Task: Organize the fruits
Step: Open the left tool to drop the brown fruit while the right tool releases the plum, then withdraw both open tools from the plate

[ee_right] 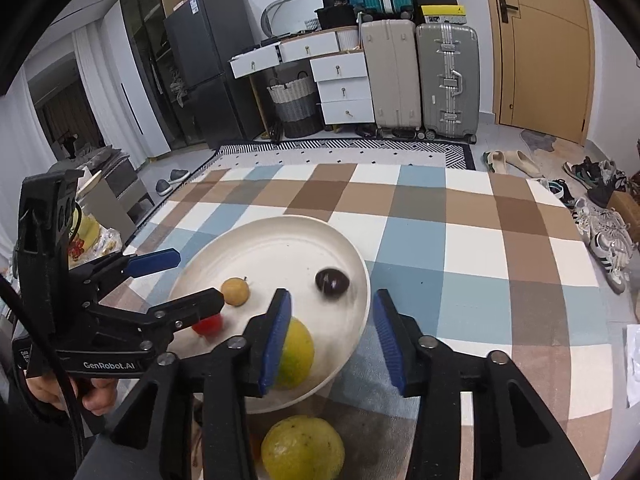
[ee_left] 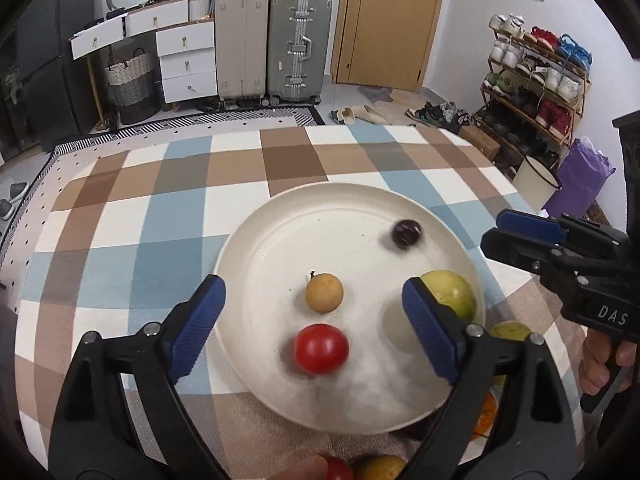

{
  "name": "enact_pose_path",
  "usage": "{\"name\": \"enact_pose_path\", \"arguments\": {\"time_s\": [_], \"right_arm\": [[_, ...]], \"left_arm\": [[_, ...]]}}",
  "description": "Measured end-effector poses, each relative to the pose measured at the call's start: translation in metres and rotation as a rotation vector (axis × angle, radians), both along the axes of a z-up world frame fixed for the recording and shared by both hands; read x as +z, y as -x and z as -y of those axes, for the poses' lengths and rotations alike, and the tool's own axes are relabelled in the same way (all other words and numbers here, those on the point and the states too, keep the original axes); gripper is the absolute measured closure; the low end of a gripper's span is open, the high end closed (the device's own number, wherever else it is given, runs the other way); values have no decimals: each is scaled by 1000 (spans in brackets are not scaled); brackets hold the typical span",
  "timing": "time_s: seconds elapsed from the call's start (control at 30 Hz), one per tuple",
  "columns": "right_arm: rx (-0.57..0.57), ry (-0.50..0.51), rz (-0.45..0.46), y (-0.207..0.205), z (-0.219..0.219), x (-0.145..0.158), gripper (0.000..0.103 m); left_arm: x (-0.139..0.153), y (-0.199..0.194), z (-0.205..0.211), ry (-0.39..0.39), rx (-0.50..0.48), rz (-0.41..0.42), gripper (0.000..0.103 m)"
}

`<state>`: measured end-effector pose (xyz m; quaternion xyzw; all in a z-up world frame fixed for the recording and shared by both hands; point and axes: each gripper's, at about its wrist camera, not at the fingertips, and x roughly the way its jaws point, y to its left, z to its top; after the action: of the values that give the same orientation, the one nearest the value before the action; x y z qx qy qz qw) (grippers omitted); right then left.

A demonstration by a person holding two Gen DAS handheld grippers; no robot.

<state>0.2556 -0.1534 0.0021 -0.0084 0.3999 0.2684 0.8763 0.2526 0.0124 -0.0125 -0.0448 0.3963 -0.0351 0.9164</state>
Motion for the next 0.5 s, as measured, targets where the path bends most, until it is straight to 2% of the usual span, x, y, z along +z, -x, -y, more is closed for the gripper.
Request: {"name": "enact_pose_path", "arguments": {"time_s": [0.07,0.1,0.13,0.23,0.4,0.5], "right_arm": [[0,-11,18,9,3,9,34],[-2,-17,28,14,5,13,17],[-13,-30,48,21,9,18,7],[-45,-34,56,34,16,26,2],[-76,-52,42,56,30,32,0],[-75,-62,27,68,34,32,0]], "left_arm": [[9,12,-4,14,3,14,1],[13,17,-5,20,3,21,1],[17,23,-6,23,1,26,1],[28,42,-9,-6,19,41,1],[42,77,-17,-42,54,62,1],[45,95,-24,-32,72,62,1]]}}
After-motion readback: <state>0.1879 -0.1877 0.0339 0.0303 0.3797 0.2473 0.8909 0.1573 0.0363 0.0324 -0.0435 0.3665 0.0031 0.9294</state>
